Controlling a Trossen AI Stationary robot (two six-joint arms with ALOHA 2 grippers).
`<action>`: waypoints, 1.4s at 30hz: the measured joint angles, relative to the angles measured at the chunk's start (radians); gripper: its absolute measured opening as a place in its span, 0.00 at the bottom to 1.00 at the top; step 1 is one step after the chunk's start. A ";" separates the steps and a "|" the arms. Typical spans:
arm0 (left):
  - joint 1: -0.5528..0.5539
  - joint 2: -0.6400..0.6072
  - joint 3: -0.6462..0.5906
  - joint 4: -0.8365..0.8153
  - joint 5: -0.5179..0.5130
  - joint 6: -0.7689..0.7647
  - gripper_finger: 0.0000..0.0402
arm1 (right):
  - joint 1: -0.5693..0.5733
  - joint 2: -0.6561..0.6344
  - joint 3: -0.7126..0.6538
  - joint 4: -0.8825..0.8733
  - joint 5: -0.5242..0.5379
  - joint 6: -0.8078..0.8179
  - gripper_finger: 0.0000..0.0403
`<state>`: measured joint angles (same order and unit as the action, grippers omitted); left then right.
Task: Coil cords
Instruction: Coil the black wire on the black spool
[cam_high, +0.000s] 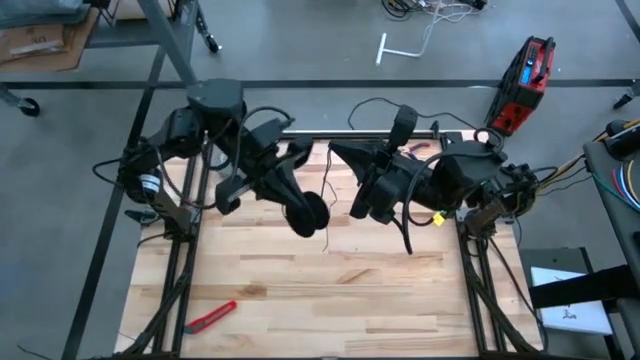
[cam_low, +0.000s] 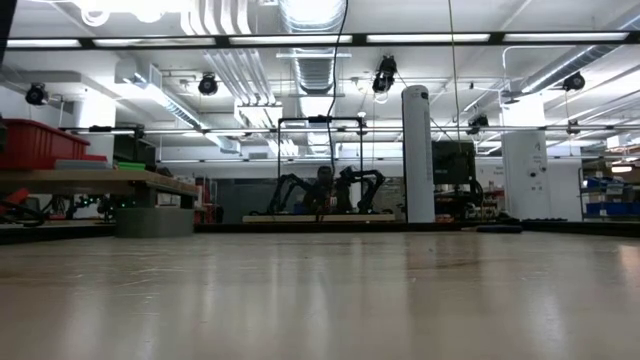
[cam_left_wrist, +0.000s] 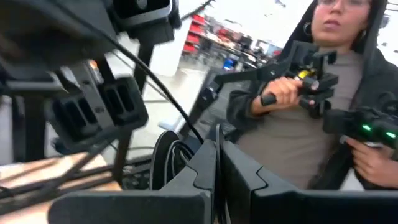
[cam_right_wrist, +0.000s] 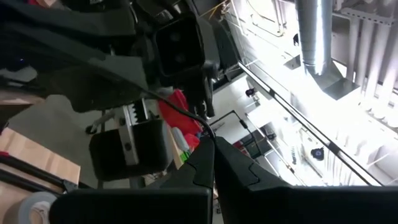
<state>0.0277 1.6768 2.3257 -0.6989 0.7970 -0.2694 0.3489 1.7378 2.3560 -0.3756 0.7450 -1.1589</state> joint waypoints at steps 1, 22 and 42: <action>0.001 0.008 0.000 0.016 0.009 -0.006 0.02 | 0.000 0.000 0.000 0.001 0.000 0.007 0.00; -0.001 0.083 -0.005 0.210 0.160 -0.085 0.02 | -0.084 -0.024 0.000 0.010 0.123 0.154 0.00; -0.025 0.077 -0.006 0.710 0.192 -0.116 0.02 | -0.095 -0.027 0.000 -0.102 0.047 0.428 0.09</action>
<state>0.0025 1.7535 2.3199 0.0108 0.9887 -0.3853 0.2541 1.7103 2.3558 -0.4774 0.7925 -0.7306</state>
